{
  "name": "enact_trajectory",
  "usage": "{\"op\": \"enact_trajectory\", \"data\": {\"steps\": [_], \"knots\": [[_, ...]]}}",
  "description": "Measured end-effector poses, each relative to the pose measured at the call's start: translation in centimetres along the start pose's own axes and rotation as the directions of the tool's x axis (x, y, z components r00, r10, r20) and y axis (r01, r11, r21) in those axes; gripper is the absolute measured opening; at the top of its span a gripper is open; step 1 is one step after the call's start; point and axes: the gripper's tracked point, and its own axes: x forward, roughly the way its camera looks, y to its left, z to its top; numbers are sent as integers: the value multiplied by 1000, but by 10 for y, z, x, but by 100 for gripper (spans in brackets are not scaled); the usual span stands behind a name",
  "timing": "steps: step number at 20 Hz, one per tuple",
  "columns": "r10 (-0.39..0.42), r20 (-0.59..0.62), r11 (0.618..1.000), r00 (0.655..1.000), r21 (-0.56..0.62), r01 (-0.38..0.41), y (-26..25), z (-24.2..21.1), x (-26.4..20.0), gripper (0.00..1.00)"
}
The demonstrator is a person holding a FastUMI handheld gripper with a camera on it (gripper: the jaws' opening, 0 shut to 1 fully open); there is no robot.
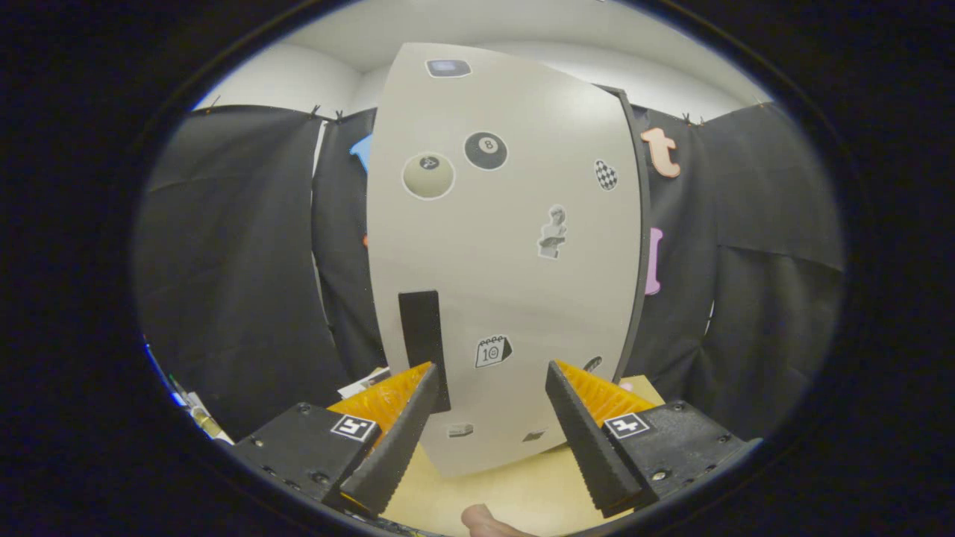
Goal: Open the shoe cabinet door, grab the shoes and put them into the shoe cabinet, then close the shoe cabinet door.
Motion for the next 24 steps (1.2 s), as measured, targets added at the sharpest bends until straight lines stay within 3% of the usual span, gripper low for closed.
{"op": "enact_trajectory", "data": {"steps": [16,24], "knots": [[-78,-6,995,997,54,78,-10,0,-73,96],[-139,40,990,990,-11,139,-20,19,-136,96]]}}
